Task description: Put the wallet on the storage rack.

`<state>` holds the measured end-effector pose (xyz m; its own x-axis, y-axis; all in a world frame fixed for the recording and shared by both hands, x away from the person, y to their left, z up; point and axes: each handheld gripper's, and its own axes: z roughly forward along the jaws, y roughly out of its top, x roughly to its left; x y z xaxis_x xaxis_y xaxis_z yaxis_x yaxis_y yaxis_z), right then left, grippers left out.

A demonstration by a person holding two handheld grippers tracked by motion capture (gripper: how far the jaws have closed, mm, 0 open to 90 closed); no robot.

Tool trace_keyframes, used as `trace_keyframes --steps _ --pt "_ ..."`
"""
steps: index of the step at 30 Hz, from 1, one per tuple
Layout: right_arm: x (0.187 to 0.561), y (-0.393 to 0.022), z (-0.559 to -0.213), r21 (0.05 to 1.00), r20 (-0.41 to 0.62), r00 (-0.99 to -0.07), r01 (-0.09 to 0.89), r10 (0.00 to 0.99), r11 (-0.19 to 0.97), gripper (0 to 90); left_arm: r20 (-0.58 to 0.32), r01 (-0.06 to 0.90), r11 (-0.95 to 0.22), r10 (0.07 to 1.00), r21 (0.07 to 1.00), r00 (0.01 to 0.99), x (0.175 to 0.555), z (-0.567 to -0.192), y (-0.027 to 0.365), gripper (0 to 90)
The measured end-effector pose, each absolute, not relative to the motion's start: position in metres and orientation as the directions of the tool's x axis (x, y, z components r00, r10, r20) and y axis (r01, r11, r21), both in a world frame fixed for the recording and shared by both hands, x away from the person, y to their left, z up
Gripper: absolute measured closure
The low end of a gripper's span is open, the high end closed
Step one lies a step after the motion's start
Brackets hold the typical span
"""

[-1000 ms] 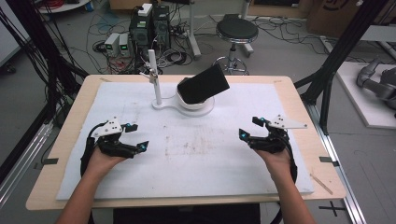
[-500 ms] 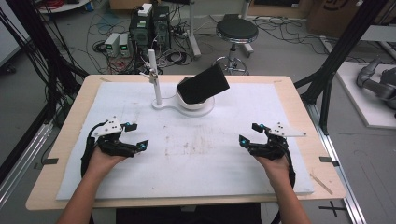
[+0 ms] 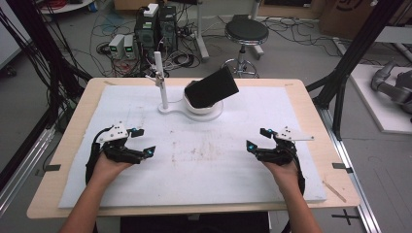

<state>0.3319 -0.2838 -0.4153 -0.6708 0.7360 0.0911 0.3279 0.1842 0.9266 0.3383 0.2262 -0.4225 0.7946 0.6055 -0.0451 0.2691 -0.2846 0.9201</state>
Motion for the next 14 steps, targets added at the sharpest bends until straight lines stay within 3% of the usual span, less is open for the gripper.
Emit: trace_keyframes --steps 14 --pt "0.3345 -0.2851 -0.4160 0.925 0.091 -0.666 0.331 0.741 0.184 19.8 -0.046 0.268 -0.288 0.599 0.919 0.799 0.3398 -0.4238 0.2254 15.5"
